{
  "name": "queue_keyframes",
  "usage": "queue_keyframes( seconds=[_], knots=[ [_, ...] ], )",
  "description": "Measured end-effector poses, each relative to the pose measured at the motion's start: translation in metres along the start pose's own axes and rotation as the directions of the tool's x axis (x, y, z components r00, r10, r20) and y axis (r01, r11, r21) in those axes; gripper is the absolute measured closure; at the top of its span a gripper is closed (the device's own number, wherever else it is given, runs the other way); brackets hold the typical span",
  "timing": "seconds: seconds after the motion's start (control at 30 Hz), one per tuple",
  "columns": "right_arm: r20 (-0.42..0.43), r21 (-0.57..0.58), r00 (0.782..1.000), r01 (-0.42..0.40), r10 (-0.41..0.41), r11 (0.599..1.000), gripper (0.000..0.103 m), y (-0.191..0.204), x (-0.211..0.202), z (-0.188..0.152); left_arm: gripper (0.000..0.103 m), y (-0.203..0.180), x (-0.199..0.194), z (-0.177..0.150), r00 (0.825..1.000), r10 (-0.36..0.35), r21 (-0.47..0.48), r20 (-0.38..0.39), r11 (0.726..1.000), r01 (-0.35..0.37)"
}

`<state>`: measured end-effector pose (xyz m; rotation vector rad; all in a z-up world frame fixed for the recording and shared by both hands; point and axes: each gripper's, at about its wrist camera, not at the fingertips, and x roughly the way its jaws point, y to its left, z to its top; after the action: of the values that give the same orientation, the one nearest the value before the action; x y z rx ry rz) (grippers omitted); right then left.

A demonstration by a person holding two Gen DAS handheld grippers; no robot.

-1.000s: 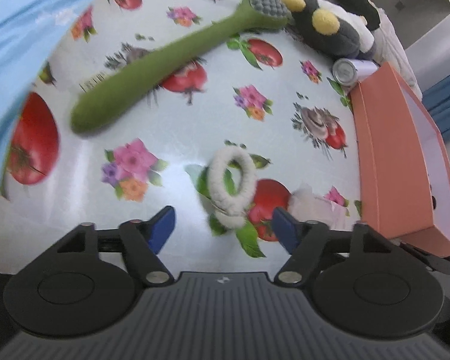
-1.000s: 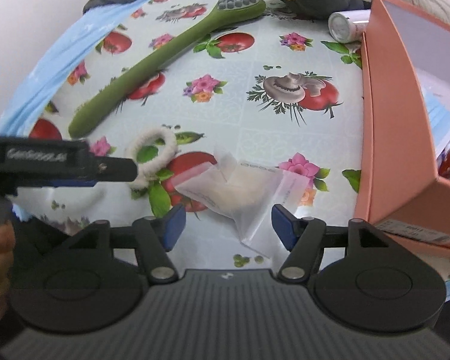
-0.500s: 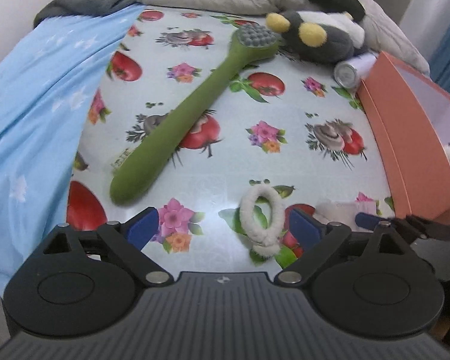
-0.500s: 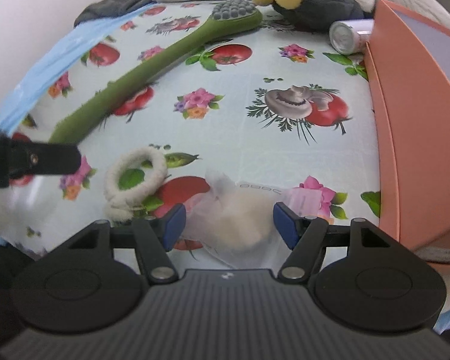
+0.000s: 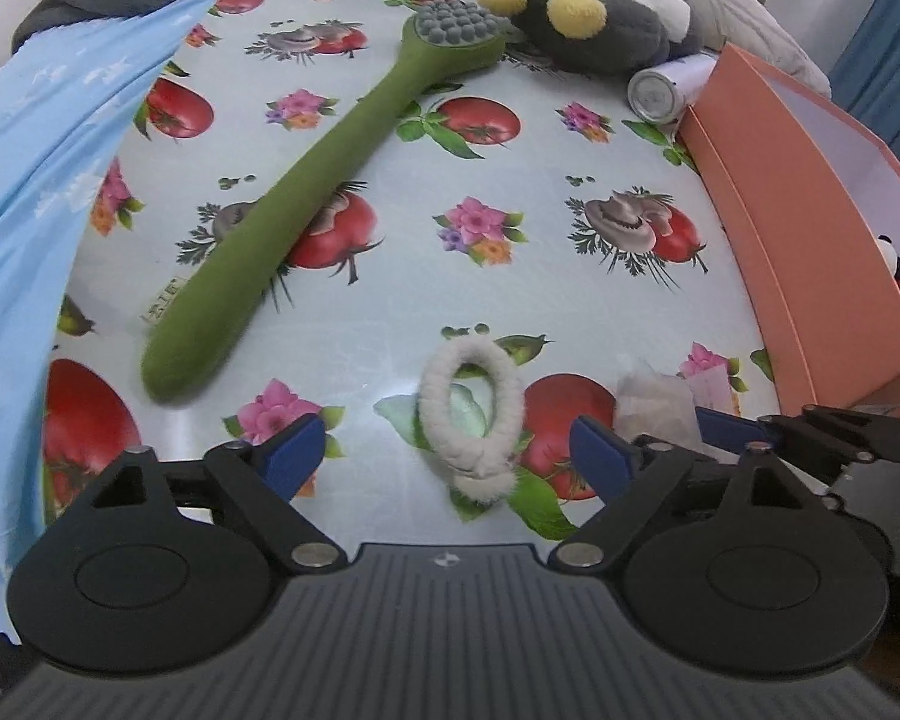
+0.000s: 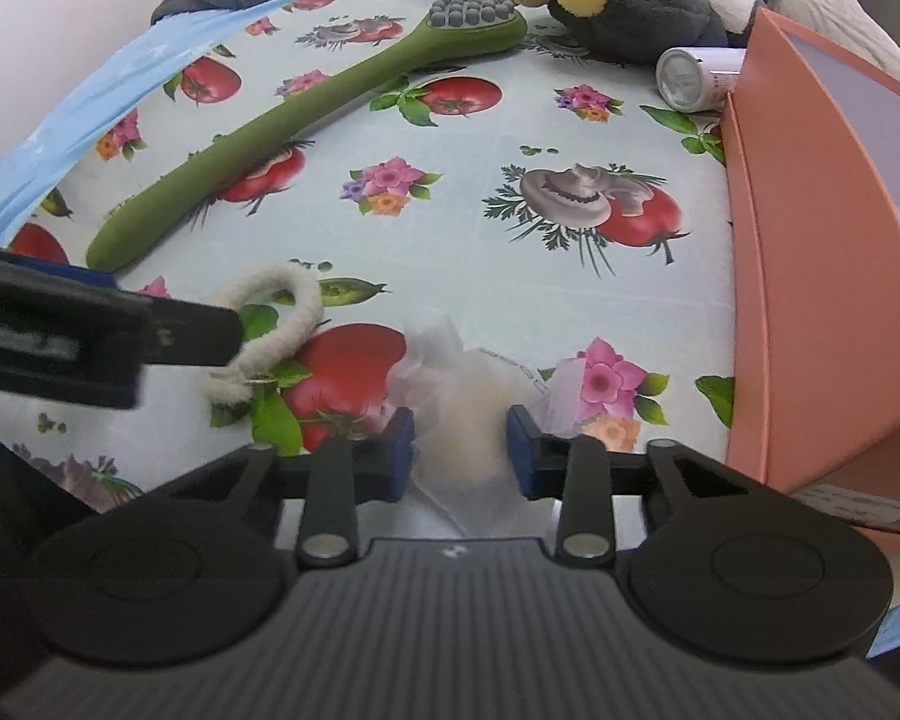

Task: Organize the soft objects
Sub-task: 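Regrasp the ring toy with the left tool while the right tool regrasps the clear bag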

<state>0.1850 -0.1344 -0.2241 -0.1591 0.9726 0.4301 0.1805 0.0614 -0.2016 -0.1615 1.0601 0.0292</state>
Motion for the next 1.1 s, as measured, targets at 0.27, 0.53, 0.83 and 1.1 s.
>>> queue_keyframes(
  seconds=[0.27, 0.53, 0.83, 1.1],
  knots=[
    [-0.005, 0.039, 1.000, 0.002, -0.002, 0.999, 0.074, -0.014, -0.015, -0.004, 0.040, -0.013, 0.022, 0.004, 0.999, 0.029, 0.085, -0.040, 0.996, -0.026],
    [-0.009, 0.073, 1.000, 0.002, -0.002, 0.997, 0.079, -0.027, -0.013, -0.001, 0.060, -0.023, 0.043, 0.002, 0.996, 0.041, 0.116, -0.082, 0.993, -0.032],
    [-0.002, 0.092, 1.000, -0.020, 0.021, 0.996, 0.084, -0.031, -0.014, 0.007, 0.086, -0.021, 0.031, 0.013, 0.998, -0.010, 0.068, -0.057, 0.998, 0.014],
    [0.047, 0.108, 0.999, -0.017, 0.012, 0.994, 0.086, -0.031, -0.036, 0.015, 0.086, -0.020, -0.014, 0.029, 0.997, -0.070, 0.008, 0.045, 0.998, 0.070]
  ],
)
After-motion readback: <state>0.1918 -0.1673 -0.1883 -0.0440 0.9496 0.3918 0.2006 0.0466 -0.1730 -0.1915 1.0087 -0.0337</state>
